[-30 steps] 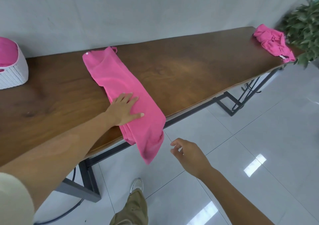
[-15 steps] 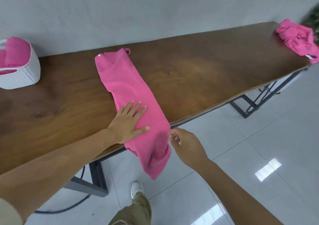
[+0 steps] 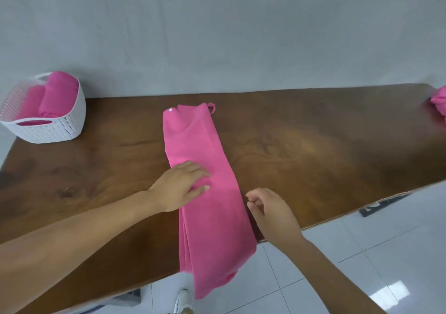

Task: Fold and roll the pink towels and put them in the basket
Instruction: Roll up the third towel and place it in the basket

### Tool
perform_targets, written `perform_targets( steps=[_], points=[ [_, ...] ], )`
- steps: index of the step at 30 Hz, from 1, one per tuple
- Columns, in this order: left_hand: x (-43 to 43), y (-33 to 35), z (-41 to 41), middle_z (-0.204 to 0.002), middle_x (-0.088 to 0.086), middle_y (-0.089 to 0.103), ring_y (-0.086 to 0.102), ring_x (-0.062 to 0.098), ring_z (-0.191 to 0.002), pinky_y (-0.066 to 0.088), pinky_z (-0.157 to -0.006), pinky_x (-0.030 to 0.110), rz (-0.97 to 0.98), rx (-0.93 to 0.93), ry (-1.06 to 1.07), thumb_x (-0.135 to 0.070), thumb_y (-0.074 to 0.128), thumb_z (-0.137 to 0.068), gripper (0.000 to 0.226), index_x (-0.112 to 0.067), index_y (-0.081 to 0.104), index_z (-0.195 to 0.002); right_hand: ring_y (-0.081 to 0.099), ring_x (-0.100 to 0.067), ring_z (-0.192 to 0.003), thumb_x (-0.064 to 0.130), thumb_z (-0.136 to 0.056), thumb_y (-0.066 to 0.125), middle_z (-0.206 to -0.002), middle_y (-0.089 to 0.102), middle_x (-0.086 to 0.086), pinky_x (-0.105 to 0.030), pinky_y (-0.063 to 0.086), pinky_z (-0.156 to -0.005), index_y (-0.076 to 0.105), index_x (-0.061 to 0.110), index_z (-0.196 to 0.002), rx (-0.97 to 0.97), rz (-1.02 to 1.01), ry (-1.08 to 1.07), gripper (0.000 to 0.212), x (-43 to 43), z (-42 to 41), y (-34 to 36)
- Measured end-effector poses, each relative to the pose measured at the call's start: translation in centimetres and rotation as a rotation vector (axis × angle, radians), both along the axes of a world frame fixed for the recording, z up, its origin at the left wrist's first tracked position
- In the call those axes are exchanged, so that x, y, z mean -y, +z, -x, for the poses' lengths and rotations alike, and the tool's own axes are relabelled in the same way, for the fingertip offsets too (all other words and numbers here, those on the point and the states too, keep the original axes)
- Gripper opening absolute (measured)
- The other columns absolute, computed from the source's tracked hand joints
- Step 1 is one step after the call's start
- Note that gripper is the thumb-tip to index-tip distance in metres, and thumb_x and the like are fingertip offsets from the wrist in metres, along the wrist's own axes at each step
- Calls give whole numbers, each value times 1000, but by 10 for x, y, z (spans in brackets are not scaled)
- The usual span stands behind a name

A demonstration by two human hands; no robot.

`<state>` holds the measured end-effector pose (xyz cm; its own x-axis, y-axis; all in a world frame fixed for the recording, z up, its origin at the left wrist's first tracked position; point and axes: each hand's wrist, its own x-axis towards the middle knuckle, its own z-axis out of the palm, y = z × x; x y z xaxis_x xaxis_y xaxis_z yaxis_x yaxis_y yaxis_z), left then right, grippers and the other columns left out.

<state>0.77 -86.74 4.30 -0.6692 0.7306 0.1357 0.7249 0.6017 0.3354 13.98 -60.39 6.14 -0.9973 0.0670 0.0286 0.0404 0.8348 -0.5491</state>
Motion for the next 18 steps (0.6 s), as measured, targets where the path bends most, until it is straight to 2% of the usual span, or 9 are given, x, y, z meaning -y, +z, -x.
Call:
perform_targets(
  steps=[5, 7, 9, 12, 15, 18],
  points=[
    [14, 1, 72, -131, 2, 61, 54, 25, -122, 44, -107, 40, -68, -117, 253, -45, 50, -100, 43, -16, 62, -129, 55, -1, -97, 25, -99, 57, -103, 59, 19, -26, 52, -82, 63, 32, -110, 13, -7, 52, 14, -4, 52, 3],
    [20, 1, 102, -133, 8, 57, 53, 32, -120, 45, -104, 44, -77, -72, 425, -41, 55, -99, 45, -13, 58, -133, 56, 0, -97, 25, -100, 57, -104, 60, 19, -22, 52, -82, 63, 32, -113, 18, -5, 48, 16, -4, 69, 3],
    [26, -2, 134, -134, 15, 53, 51, 38, -119, 45, -102, 49, -45, 53, 622, -43, 55, -99, 51, -10, 51, -138, 56, 1, -97, 25, -100, 57, -104, 60, 19, -18, 50, -82, 64, 32, -115, 23, 3, 40, 18, -2, 82, 1],
    [30, -6, 173, -130, 19, 55, 50, 42, -119, 43, -101, 50, -22, 238, 818, -52, 53, -98, 58, -7, 48, -134, 57, 2, -95, 23, -99, 58, -102, 60, 21, -17, 50, -80, 64, 33, -114, 28, 28, 34, 19, 0, 97, -4],
    [21, -6, 199, -128, 17, 57, 52, 40, -121, 47, -99, 50, -171, 378, 945, -52, 60, -94, 61, -6, 47, -132, 58, 2, -95, 25, -100, 57, -102, 60, 22, -23, 53, -81, 63, 34, -114, 51, 43, 43, 19, 3, 107, -7],
    [11, -5, 222, -127, 16, 60, 58, 39, -118, 52, -98, 50, -421, 629, 1103, -50, 66, -90, 66, -2, 49, -132, 58, 3, -95, 25, -100, 56, -103, 60, 22, -23, 53, -83, 63, 33, -116, 56, 38, 58, 19, 4, 122, -4]
  ],
)
